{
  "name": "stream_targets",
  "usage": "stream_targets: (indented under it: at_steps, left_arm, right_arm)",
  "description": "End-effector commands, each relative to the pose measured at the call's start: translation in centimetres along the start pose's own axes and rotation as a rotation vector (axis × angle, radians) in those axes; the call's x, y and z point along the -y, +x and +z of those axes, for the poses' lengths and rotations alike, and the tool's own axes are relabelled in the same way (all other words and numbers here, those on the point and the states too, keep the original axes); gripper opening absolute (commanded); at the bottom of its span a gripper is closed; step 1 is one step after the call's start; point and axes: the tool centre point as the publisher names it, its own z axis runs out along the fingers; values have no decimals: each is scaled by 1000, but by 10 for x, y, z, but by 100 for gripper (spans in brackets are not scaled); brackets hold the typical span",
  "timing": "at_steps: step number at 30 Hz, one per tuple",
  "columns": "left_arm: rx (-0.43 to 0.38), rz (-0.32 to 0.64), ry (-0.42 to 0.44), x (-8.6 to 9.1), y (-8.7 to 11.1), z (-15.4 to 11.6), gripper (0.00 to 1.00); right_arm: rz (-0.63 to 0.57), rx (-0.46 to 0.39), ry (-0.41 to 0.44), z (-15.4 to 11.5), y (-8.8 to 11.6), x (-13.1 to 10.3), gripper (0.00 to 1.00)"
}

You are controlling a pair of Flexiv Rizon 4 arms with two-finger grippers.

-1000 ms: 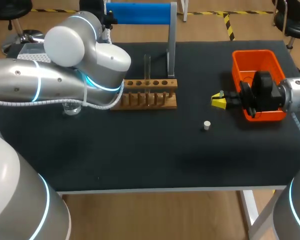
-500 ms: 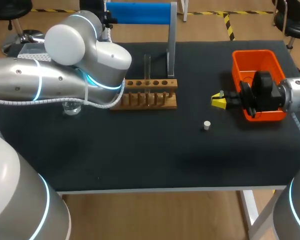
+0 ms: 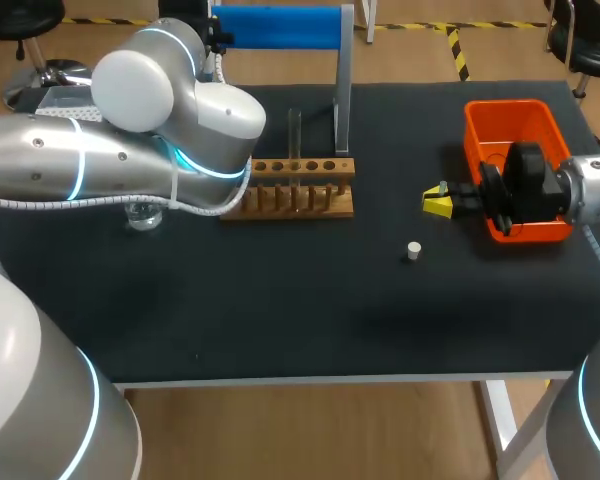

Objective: Invert the test tube, pick up the pipette, mount the tip to pipette, aspirate from beaker and dispense into the tube, eject the tip, return the pipette, and cap with the stopper.

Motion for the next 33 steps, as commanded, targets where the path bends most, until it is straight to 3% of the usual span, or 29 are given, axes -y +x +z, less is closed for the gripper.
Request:
stream_targets:
  at_steps: [1, 10, 15, 25, 33]
  left_arm:
    - [2, 5, -7, 10, 0, -7, 0]
    - [4, 22, 6, 21, 2, -16, 0]
    - [-34, 43, 7, 23, 4, -29, 0]
    - [-219, 81, 35, 35, 5, -78, 0]
    - [-398, 109, 49, 46, 20, -130, 0]
  right_arm:
    - [-1, 1, 1, 0, 0, 0, 0]
    - [-1, 1, 1, 0, 0, 0, 0]
    - [-1, 1, 1, 0, 0, 0, 0]
    - [-1, 1, 1, 0, 0, 0, 0]
    - [-1, 1, 1, 0, 0, 0, 0]
